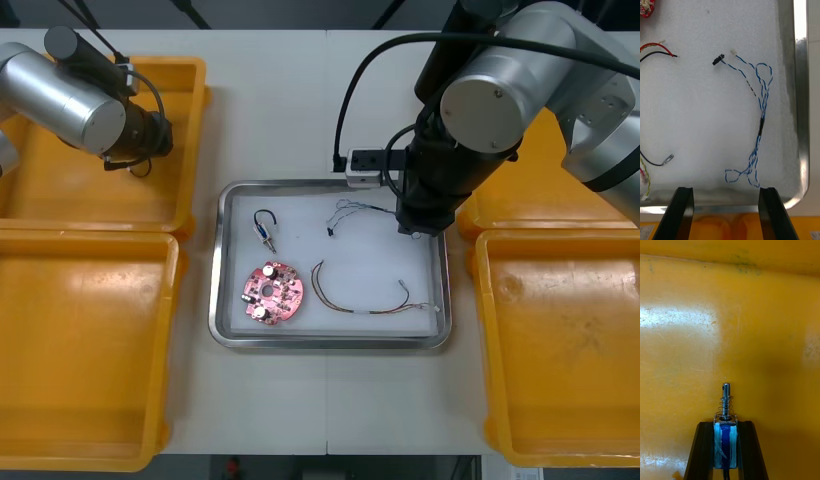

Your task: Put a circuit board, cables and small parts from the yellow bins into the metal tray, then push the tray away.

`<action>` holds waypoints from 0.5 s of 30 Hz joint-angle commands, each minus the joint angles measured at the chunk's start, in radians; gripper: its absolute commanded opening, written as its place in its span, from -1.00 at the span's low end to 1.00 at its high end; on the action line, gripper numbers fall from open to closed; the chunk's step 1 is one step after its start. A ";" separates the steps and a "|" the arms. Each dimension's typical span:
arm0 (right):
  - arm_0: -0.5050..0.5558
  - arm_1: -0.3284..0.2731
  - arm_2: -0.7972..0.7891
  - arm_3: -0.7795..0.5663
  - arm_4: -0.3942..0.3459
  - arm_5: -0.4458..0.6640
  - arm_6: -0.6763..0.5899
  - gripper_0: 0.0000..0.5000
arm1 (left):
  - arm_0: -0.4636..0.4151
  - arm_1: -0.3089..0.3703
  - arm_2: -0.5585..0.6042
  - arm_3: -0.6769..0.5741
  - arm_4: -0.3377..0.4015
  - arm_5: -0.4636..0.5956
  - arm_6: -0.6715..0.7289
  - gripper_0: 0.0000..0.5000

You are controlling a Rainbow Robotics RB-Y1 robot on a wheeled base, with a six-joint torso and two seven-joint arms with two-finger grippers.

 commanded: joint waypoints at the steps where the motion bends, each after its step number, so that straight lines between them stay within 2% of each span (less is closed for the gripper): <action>1: 0.010 -0.017 -0.136 -0.110 0.018 0.088 -0.152 1.00 | -0.043 -0.013 -0.008 0.008 -0.013 -0.010 -0.034 -1.00; 7: 0.099 -0.038 -0.245 -0.231 0.041 0.157 -0.304 1.00 | -0.045 0.012 0.004 -0.006 -0.009 -0.010 -0.029 -1.00; 10: 0.154 -0.064 -0.308 -0.304 0.038 0.179 -0.395 1.00 | -0.045 0.030 0.035 -0.016 0.021 0.016 -0.034 -1.00; 15: 0.254 -0.110 -0.406 -0.419 0.030 0.213 -0.537 1.00 | -0.045 0.059 0.142 -0.073 0.028 0.183 -0.049 -1.00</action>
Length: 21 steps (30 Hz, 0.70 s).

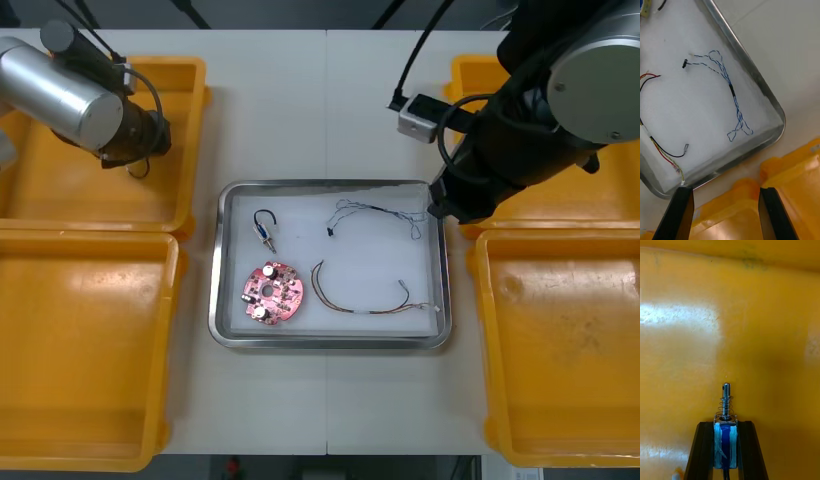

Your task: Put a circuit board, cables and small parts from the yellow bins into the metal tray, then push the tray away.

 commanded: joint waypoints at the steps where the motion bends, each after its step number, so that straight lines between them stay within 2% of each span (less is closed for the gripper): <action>1: 0.095 -0.074 -0.117 -0.112 -0.007 0.030 -0.099 1.00 | -0.043 0.061 0.134 -0.082 0.014 0.154 -0.052 -1.00; 13: 0.252 -0.146 -0.315 -0.177 -0.037 0.090 -0.332 1.00 | -0.054 0.101 0.358 -0.226 0.069 0.548 -0.064 -1.00; 21: 0.347 -0.184 -0.427 -0.177 -0.037 0.098 -0.436 1.00 | -0.126 0.112 0.375 -0.249 0.100 0.738 -0.055 -1.00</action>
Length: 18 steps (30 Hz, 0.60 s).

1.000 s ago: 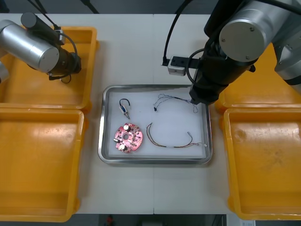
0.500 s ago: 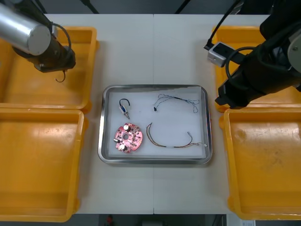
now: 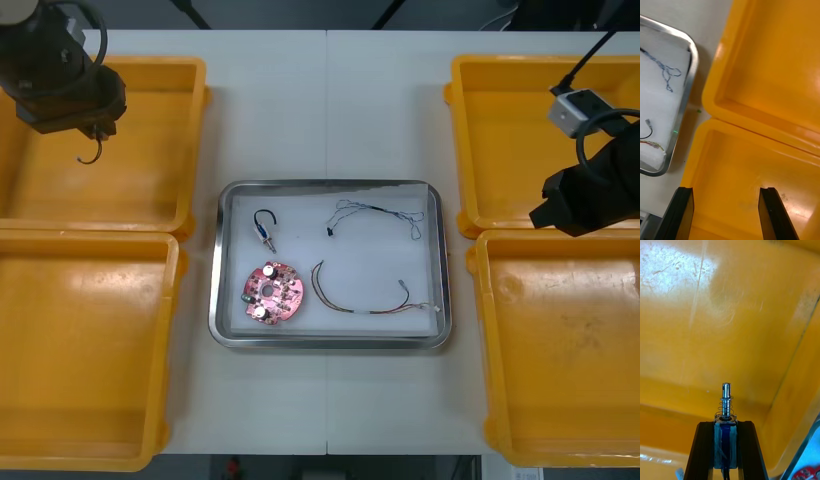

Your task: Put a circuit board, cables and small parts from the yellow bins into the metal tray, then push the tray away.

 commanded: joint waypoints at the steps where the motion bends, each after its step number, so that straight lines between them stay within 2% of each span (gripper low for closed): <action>1: 0.067 -0.064 -0.086 -0.031 -0.006 0.007 -0.078 1.00 | -0.101 0.049 0.017 -0.028 0.026 0.076 -0.053 -1.00; 6: 0.141 -0.081 -0.160 -0.030 0.021 0.007 -0.100 1.00 | -0.126 0.049 0.020 -0.028 0.061 0.119 -0.035 -1.00; 11: 0.207 -0.087 -0.217 -0.028 0.031 0.004 -0.101 1.00 | -0.124 0.040 0.018 -0.028 0.110 0.122 0.060 -1.00; 14: 0.254 -0.088 -0.259 -0.028 0.027 -0.010 -0.103 1.00 | -0.120 -0.005 0.018 -0.032 0.113 0.122 0.145 -1.00; 18: 0.291 -0.088 -0.284 -0.028 0.045 -0.013 -0.101 1.00 | -0.100 -0.074 0.018 -0.052 0.079 0.114 0.281 -1.00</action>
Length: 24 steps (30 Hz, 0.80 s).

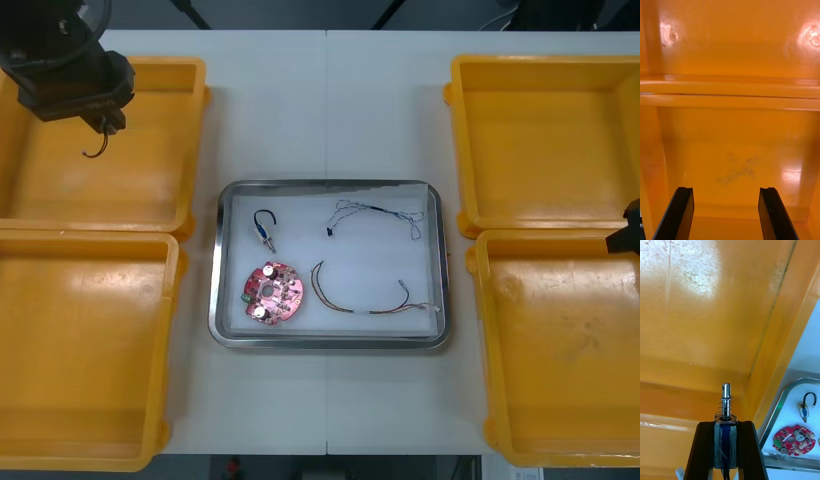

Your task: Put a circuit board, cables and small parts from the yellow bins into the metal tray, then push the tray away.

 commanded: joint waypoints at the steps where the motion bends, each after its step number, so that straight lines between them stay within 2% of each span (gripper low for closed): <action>1: 0.056 -0.046 -0.057 -0.027 0.026 -0.012 -0.044 1.00 | -0.026 -0.071 0.018 -0.048 -0.032 0.002 0.295 -1.00; 4: 0.077 -0.047 -0.057 -0.027 0.043 -0.022 -0.044 1.00 | -0.004 -0.136 0.018 -0.070 -0.095 -0.004 0.395 -1.00; 7: 0.093 -0.046 -0.057 -0.021 0.038 -0.045 -0.044 1.00 | 0.025 -0.202 0.018 -0.119 -0.196 -0.007 0.487 -1.00; 13: 0.113 -0.041 -0.057 -0.007 0.027 -0.074 -0.044 1.00 | 0.075 -0.306 0.018 -0.168 -0.311 -0.005 0.620 -1.00; 16: 0.123 -0.041 -0.055 -0.007 0.029 -0.078 -0.042 1.00 | 0.114 -0.366 0.018 -0.217 -0.391 -0.002 0.688 -1.00; 20: 0.139 -0.040 -0.057 -0.006 0.037 -0.081 -0.037 1.00 | 0.163 -0.426 0.008 -0.263 -0.455 -0.001 0.751 -1.00; 24: 0.148 -0.040 -0.057 -0.007 0.041 -0.084 -0.036 1.00 | 0.180 -0.458 -0.063 -0.287 -0.530 -0.001 0.797 -1.00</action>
